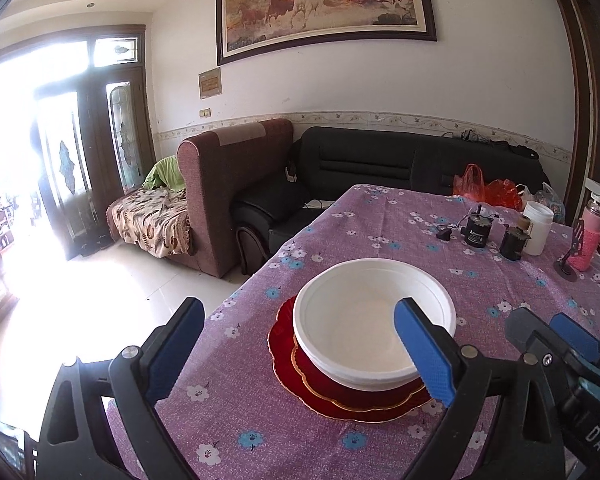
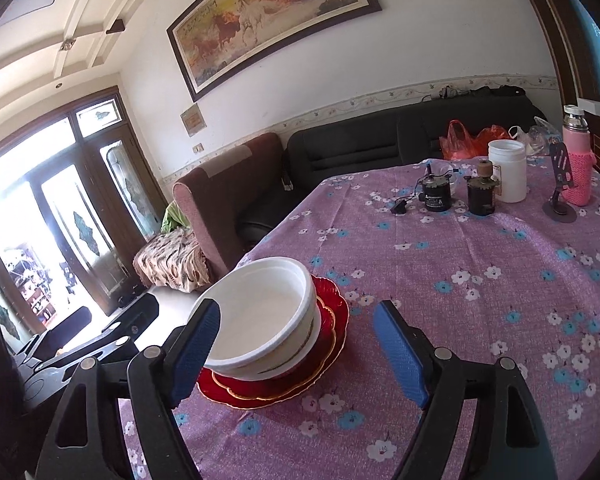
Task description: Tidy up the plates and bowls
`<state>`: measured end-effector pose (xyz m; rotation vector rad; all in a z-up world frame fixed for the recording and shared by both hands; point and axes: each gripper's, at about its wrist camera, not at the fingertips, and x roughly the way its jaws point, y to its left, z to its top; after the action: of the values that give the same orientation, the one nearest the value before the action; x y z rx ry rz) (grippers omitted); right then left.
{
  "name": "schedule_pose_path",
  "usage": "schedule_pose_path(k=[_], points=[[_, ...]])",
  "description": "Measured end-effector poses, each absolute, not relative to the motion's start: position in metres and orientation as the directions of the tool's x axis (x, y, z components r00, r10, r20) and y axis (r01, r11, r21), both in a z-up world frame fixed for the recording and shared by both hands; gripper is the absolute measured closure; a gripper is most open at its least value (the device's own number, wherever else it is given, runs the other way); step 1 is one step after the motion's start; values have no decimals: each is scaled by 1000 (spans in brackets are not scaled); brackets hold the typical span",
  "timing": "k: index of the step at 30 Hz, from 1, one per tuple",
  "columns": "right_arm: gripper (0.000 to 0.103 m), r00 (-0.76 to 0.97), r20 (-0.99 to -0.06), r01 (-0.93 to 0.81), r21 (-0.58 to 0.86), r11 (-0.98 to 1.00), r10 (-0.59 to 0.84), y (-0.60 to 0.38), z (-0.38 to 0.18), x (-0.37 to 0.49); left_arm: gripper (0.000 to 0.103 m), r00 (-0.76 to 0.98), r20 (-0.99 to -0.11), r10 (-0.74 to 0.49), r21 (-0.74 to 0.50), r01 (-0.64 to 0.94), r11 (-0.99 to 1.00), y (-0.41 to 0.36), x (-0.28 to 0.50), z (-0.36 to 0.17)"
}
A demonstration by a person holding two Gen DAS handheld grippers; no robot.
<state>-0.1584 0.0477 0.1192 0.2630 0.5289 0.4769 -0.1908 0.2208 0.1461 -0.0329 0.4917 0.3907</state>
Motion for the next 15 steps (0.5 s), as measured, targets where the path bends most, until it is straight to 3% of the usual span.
schedule_pose_path(k=[15], points=[[14, 831, -379, -342, 228, 912, 407, 48, 126, -196, 7, 811, -465, 354, 51, -375, 926, 215, -198, 143]])
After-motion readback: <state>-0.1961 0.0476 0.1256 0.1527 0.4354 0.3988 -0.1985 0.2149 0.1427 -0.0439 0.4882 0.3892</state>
